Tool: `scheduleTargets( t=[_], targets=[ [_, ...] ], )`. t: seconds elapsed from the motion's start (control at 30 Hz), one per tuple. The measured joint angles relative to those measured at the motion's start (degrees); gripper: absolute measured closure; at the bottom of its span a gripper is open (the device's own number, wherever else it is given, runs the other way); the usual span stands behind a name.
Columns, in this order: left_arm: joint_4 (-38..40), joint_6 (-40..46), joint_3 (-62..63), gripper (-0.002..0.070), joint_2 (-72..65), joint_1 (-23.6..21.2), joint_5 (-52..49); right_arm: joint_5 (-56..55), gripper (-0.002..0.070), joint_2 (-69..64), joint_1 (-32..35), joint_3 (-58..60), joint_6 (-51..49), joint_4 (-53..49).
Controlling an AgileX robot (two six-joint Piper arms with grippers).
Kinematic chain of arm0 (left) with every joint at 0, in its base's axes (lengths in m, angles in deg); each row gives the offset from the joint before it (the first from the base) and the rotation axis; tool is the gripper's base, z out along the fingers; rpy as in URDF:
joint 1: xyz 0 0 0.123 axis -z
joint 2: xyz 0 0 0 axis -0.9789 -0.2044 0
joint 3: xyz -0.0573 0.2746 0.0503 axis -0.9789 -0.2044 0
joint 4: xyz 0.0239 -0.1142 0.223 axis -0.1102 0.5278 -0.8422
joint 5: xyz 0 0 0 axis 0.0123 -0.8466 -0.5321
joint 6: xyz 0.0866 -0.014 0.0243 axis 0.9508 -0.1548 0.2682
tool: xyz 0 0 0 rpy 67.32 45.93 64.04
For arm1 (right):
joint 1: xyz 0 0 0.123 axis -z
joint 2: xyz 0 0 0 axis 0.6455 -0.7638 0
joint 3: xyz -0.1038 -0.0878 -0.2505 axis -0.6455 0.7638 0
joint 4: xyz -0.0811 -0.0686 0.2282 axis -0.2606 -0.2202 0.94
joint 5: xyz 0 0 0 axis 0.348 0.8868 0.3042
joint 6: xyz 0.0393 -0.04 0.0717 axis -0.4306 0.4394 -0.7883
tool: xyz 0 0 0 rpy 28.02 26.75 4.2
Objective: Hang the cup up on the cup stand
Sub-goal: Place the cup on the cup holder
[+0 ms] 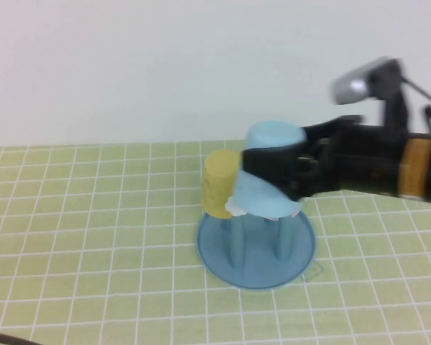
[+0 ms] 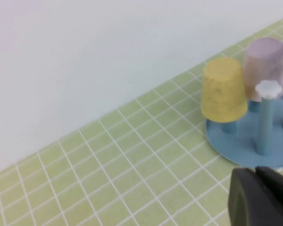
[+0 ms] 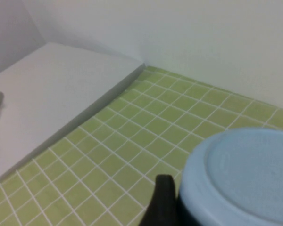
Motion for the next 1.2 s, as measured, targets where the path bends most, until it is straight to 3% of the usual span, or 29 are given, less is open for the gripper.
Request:
scheduleTargets(
  t=[0.3, 0.67, 1.07, 1.2],
  targets=[
    [-2.0, 0.0, 0.0, 0.0675, 0.0, 0.0, -1.0, 5.7, 0.0072, -10.1, -6.0, -8.0, 3.5, 1.0],
    [-3.7, -1.2, 0.0, 0.0675, 0.0, 0.0, -1.0, 9.1, 0.0072, -13.4, -6.2, -8.6, 11.5, 1.9],
    [-6.5, -2.8, 0.0, 0.0675, 0.0, 0.0, -0.9, 8.8, 0.0071, -18.6, -6.2, -8.6, 12.3, 2.2],
    [-7.7, -4.2, 0.0, 0.0675, 0.0, 0.0, 0.3, 8.7, 0.0034, -18.8, -6.2, -8.7, 12.2, 2.2]
  ],
)
